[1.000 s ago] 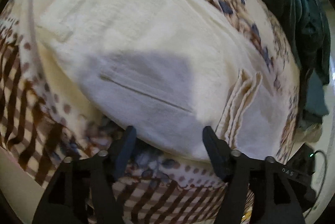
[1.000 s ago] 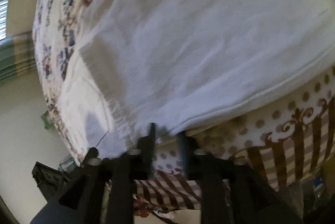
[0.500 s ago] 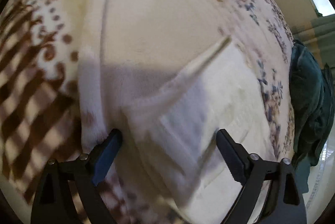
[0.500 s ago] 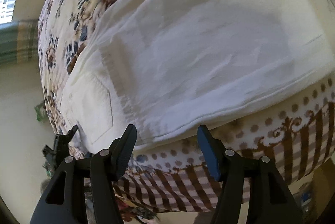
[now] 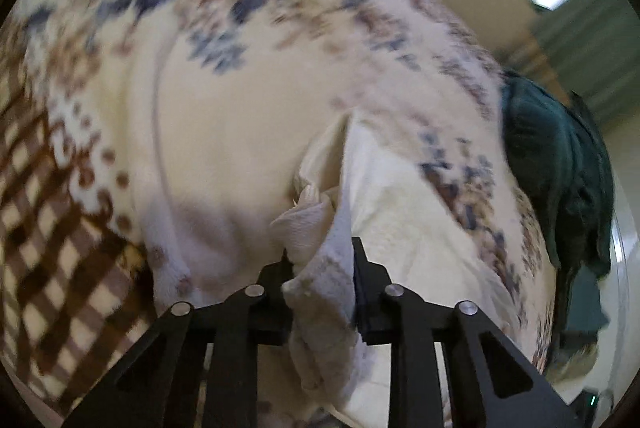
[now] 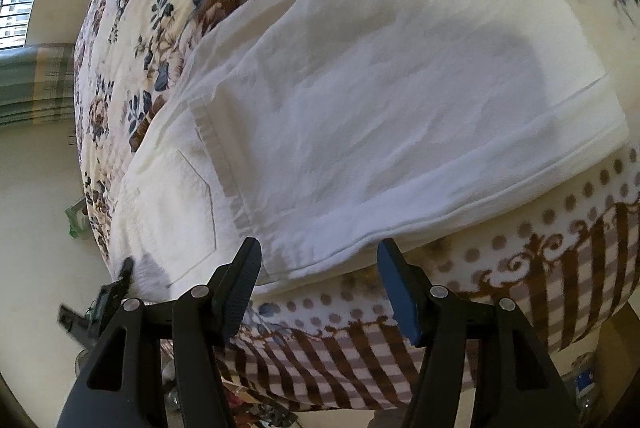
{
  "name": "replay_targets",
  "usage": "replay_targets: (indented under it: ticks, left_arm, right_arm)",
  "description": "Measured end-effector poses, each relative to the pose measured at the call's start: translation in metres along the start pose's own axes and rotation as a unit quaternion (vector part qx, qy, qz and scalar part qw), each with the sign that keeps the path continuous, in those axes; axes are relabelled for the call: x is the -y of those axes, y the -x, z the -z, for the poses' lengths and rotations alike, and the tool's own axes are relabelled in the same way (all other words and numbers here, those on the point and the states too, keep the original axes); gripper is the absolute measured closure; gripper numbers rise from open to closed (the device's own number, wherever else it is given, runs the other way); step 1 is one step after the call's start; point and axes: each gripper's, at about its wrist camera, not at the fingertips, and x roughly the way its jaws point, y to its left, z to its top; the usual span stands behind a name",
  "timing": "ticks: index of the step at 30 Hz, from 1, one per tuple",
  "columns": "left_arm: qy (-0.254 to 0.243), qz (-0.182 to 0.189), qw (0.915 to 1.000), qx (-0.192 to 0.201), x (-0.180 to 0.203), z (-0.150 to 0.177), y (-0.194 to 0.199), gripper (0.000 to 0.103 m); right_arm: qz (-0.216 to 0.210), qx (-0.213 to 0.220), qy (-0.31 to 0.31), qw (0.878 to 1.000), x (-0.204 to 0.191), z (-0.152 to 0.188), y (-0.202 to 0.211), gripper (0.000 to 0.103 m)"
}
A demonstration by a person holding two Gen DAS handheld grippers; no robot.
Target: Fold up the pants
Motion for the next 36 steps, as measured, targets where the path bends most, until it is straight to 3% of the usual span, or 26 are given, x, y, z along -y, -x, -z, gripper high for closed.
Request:
replay_targets:
  ticks: [5, 10, 17, 21, 23, 24, 26, 28, 29, 30, 31, 33, 36]
  left_arm:
    - [-0.062, 0.058, 0.9954, 0.043, 0.061, -0.003, 0.043, 0.087]
    - [-0.139, 0.129, 0.9815, 0.026, 0.146, 0.019, 0.063, 0.087]
    - [-0.203, 0.215, 0.9531, -0.064, 0.262, 0.094, 0.053, 0.087]
    - [-0.253, 0.221, 0.9296, -0.15, 0.321, 0.158, 0.016, 0.086]
    - [-0.28, 0.206, 0.9202, -0.18, 0.337, 0.179, -0.001, 0.084]
    - [-0.293, 0.181, 0.9157, -0.207, 0.347, 0.193, -0.013, 0.083]
    - [-0.292, 0.154, 0.9128, -0.24, 0.351, 0.205, -0.026, 0.07]
    - [-0.276, 0.16, 0.9033, -0.287, 0.352, 0.217, -0.036, 0.066]
    - [-0.269, 0.152, 0.901, -0.304, 0.352, 0.22, -0.038, 0.049]
    - [-0.267, 0.151, 0.9004, -0.309, 0.353, 0.22, -0.038, 0.021]
    - [-0.267, 0.151, 0.8998, -0.31, 0.354, 0.221, -0.033, 0.012]
    - [-0.266, 0.148, 0.9035, -0.302, 0.351, 0.212, -0.024, 0.01]
    - [-0.271, 0.106, 0.9203, -0.261, 0.333, 0.192, -0.01, 0.01]
  right_arm:
    - [-0.008, 0.017, -0.002, 1.0, 0.01, -0.003, 0.022, 0.04]
    - [-0.014, 0.046, -0.02, 0.999, 0.038, -0.007, 0.064, 0.04]
    - [0.015, 0.079, -0.056, 0.995, 0.111, -0.024, 0.115, 0.04]
    - [0.048, 0.091, -0.068, 0.992, 0.155, -0.038, 0.132, 0.04]
    - [0.062, 0.095, -0.07, 0.991, 0.173, -0.046, 0.137, 0.04]
    - [0.068, 0.095, -0.069, 0.991, 0.182, -0.051, 0.14, 0.039]
    - [0.074, 0.098, -0.067, 0.99, 0.192, -0.058, 0.143, 0.031]
    - [0.071, 0.113, -0.072, 0.988, 0.201, -0.066, 0.15, 0.025]
    - [0.067, 0.117, -0.073, 0.988, 0.202, -0.068, 0.151, 0.025]
    - [0.058, 0.12, -0.074, 0.988, 0.201, -0.073, 0.153, 0.025]
    - [0.047, 0.122, -0.072, 0.989, 0.2, -0.077, 0.154, 0.025]
    - [0.022, 0.123, -0.063, 0.99, 0.189, -0.083, 0.151, 0.025]
    - [-0.008, 0.11, -0.032, 0.993, 0.162, -0.095, 0.138, 0.025]
